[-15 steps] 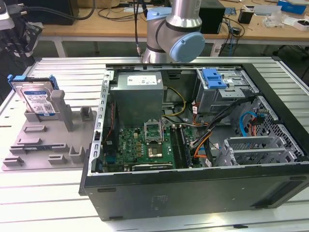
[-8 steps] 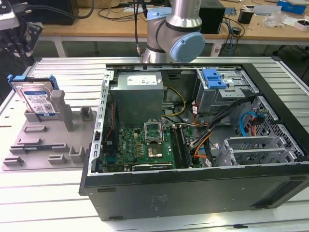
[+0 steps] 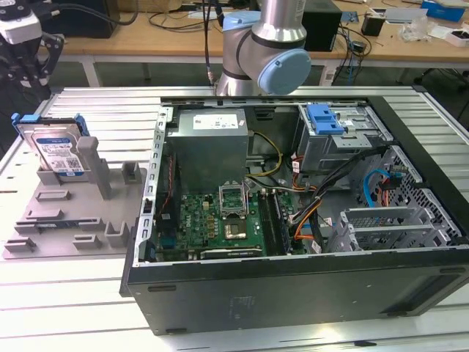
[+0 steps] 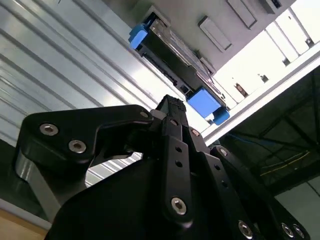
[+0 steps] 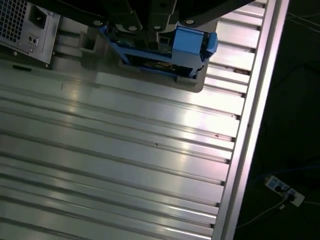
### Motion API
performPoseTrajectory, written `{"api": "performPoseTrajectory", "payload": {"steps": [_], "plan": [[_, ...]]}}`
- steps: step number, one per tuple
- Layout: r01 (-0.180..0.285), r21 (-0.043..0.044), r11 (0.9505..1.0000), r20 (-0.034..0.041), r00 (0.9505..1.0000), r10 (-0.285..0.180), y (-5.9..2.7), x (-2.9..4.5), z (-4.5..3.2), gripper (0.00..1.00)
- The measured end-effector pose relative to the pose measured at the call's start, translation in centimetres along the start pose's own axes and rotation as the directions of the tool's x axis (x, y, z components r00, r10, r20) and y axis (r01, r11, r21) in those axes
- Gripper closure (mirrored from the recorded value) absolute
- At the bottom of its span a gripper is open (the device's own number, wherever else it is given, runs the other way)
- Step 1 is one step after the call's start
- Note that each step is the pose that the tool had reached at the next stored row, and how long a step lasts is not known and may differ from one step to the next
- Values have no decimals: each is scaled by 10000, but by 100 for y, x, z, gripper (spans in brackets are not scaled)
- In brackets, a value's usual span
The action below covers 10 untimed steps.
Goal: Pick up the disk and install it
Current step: 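Pick up the disk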
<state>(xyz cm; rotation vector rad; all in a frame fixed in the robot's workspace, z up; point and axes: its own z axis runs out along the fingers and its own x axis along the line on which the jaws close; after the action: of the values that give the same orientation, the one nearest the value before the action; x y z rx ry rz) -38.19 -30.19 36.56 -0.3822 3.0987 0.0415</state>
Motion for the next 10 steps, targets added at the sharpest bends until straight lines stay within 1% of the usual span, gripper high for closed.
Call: {"api": "performPoseTrajectory", "payload": {"steps": [2, 3, 5, 6, 8, 10], "plan": [[355, -8, 9994, -16, 9994, -355, 0, 0, 0, 89], [638, -16, 9980, -29, 9980, -638, 0, 0, 0, 83], [955, -24, 9954, -45, 9954, -955, 0, 0, -1, 71], [1167, -32, 9932, -55, 9932, -1167, 0, 0, 0, 64], [1483, -44, 9889, -73, 9889, -1484, 0, 0, 0, 64], [1815, -58, 9834, -92, 9833, -1815, 0, 0, 0, 64]]}}
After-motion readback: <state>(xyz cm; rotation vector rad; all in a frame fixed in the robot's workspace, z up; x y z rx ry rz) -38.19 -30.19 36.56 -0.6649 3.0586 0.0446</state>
